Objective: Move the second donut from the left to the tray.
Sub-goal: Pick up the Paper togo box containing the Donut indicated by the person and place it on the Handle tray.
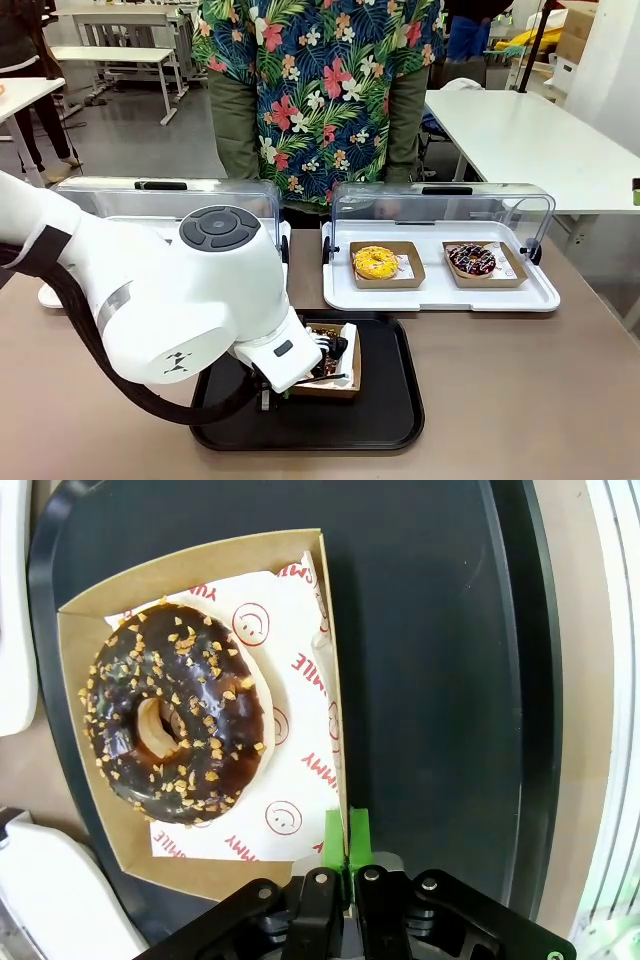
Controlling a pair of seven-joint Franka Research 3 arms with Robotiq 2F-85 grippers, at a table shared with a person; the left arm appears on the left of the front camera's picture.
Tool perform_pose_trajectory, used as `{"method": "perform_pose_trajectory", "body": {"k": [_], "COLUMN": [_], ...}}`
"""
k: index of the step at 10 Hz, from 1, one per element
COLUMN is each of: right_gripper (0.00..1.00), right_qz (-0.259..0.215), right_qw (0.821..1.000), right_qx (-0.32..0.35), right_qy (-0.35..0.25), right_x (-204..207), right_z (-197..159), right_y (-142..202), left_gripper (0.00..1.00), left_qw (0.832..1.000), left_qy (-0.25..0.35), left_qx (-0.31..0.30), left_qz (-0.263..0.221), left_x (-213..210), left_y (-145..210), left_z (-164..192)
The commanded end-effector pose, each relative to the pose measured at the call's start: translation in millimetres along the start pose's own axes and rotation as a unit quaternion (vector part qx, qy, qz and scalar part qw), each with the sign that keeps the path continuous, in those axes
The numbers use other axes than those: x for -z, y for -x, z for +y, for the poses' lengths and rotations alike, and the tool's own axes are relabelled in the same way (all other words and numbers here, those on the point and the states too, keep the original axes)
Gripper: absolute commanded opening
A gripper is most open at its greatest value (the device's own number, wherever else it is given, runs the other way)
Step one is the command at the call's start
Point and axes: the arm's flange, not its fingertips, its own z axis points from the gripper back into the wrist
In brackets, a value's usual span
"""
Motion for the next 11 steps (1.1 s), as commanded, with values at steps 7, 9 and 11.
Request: {"method": "perform_pose_trajectory", "body": {"k": [7, 9, 11], "right_gripper": [1.0, 1.0, 1.0], "right_qz": [-0.004, -0.004, -0.004], "right_qw": [1.0, 1.0, 1.0], "right_qx": [0.001, 0.001, 0.001], "right_qy": [-0.001, -0.001, -0.001], "right_x": [0.3, 0.3, 0.3], "right_z": [1.1, 1.1, 1.1], "right_y": [-3.5, -3.5, -3.5], "left_gripper": [1.0, 1.0, 1.0], "left_qw": [1.0, 1.0, 1.0], "left_qy": [0.002, 0.004, -0.01], "left_qx": [-0.007, 0.007, 0.009], "left_qz": [0.003, 0.001, 0.009], "left_x": [-24.5, -41.3, -62.4], "left_y": [-2.5, -2.5, -1.0], "left_z": [5.9, 7.7, 8.9]}}
